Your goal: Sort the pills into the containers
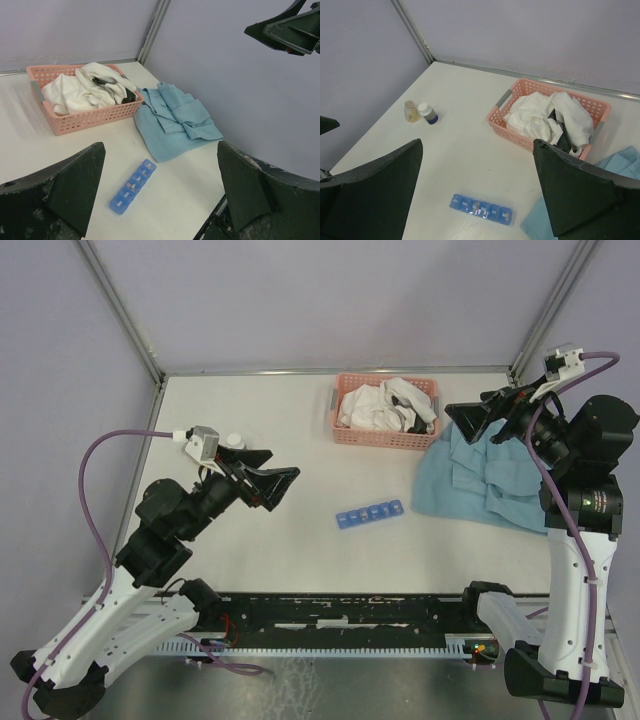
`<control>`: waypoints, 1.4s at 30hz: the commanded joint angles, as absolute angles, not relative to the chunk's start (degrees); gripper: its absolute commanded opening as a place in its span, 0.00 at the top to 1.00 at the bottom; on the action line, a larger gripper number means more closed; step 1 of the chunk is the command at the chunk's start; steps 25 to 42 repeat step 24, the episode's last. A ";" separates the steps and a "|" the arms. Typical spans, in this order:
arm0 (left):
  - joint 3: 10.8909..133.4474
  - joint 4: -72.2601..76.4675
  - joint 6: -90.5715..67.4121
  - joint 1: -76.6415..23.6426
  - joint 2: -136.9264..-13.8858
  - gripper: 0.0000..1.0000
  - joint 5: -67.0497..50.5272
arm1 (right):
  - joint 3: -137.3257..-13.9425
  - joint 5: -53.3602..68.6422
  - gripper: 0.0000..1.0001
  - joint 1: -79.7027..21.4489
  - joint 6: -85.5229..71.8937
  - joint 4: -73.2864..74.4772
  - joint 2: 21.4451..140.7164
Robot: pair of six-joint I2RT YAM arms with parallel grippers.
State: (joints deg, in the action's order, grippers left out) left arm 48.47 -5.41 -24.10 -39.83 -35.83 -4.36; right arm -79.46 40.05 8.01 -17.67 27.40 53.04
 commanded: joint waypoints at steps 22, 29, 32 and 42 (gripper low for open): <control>47.64 -1.83 -20.65 -39.65 -35.72 0.01 -2.99 | -78.00 39.40 0.00 8.15 -15.40 24.59 52.29; 47.51 -1.71 -20.65 -39.63 -35.73 0.01 -2.99 | -77.87 38.87 0.00 8.07 -14.99 24.45 52.13; 47.51 -1.71 -20.65 -39.63 -35.73 0.01 -2.99 | -77.87 38.87 0.00 8.07 -14.99 24.45 52.13; 47.51 -1.71 -20.65 -39.63 -35.73 0.01 -2.99 | -77.87 38.87 0.00 8.07 -14.99 24.45 52.13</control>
